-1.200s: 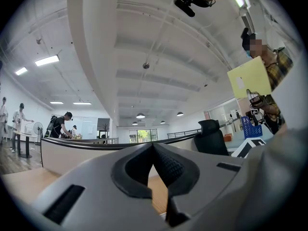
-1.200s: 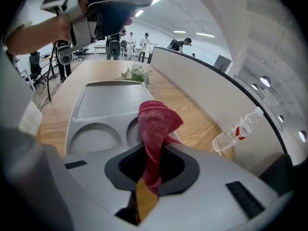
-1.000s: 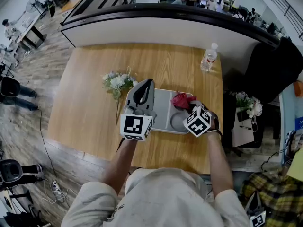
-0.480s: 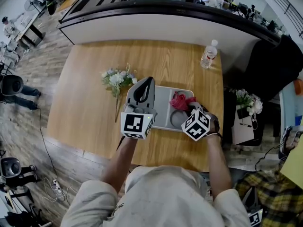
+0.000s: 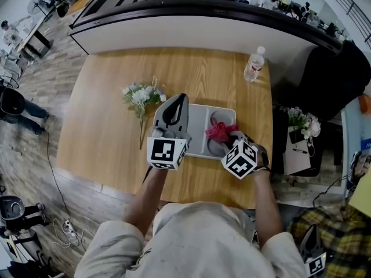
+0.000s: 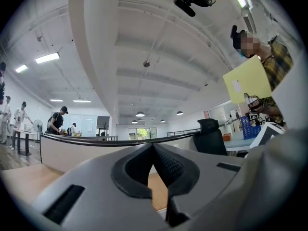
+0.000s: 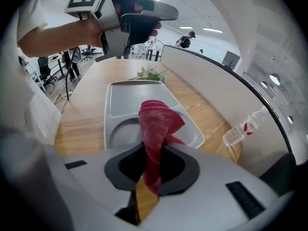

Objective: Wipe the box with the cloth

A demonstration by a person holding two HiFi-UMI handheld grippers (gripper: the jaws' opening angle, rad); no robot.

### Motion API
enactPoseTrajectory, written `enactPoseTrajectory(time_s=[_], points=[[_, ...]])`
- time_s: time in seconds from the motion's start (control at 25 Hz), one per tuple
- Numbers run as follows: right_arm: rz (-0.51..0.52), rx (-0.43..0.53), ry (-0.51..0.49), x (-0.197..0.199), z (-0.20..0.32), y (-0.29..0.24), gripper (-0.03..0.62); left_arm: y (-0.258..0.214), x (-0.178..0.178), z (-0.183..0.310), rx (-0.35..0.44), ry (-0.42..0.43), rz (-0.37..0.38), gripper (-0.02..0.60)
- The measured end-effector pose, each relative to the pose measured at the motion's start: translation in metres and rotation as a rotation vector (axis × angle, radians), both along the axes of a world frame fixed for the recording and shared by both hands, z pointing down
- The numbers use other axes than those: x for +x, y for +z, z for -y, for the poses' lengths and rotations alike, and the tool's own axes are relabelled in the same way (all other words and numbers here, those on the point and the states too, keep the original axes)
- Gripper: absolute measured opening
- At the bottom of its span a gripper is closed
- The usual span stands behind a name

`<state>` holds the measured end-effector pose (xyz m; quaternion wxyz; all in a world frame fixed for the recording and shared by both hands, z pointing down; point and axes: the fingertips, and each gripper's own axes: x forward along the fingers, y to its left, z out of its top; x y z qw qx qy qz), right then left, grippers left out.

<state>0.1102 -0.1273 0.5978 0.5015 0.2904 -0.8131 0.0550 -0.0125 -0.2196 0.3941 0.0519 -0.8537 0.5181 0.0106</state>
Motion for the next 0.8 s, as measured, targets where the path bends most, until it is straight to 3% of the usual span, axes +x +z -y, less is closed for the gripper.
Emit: enactPoseTrajectory(time_s=[0.8], points=[[0.106,-0.215,0.02,-0.013,-0.056,0.001,0.067,0.002,0.001,-0.001,-0.006,0.006,0.003,0.014]])
